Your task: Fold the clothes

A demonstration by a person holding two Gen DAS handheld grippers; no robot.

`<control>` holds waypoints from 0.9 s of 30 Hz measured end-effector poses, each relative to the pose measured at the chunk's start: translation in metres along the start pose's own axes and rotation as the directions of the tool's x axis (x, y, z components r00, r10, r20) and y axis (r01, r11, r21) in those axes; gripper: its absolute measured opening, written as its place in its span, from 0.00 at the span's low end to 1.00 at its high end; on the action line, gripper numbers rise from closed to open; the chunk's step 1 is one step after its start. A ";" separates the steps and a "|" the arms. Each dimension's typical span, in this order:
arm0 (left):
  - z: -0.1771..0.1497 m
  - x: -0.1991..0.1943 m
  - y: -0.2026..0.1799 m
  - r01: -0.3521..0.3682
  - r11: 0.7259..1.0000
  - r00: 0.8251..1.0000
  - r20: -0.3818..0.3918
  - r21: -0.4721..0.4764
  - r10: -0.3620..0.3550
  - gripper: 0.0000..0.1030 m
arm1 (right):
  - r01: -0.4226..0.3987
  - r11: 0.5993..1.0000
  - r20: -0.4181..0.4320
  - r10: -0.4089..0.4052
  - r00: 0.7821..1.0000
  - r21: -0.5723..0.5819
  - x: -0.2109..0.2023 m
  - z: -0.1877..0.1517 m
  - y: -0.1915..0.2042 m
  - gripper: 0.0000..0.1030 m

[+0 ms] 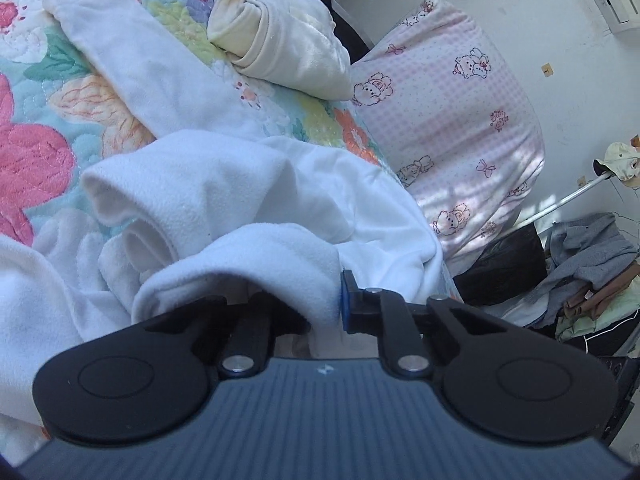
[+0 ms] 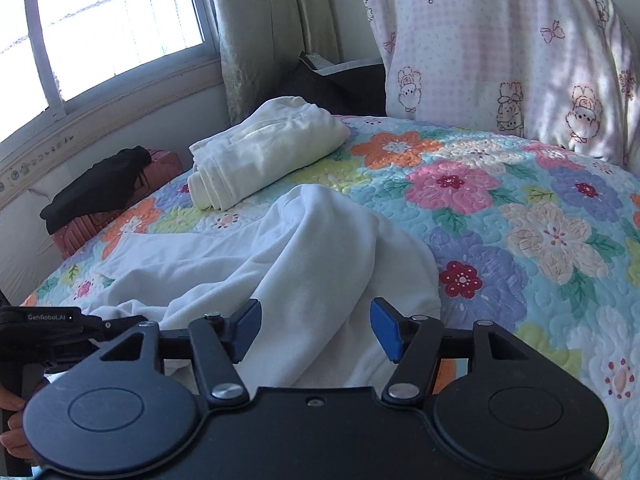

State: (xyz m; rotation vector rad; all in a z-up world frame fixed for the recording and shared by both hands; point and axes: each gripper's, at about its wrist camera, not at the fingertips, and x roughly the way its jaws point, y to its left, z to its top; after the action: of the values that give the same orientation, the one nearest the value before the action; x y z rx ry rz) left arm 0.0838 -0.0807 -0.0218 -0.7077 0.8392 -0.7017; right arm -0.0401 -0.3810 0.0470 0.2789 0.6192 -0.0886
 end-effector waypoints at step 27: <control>-0.044 -0.036 -0.081 0.025 0.926 0.994 -0.104 0.376 0.015 0.16 | -0.321 0.923 -0.276 0.259 0.926 -0.213 0.002 0.023 0.076 0.64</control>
State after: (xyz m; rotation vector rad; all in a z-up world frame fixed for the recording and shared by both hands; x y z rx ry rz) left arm 0.0082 -0.1105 0.0347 -0.3271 0.7684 -0.8822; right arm -0.0127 -0.3143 0.0813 0.1297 0.8176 0.3178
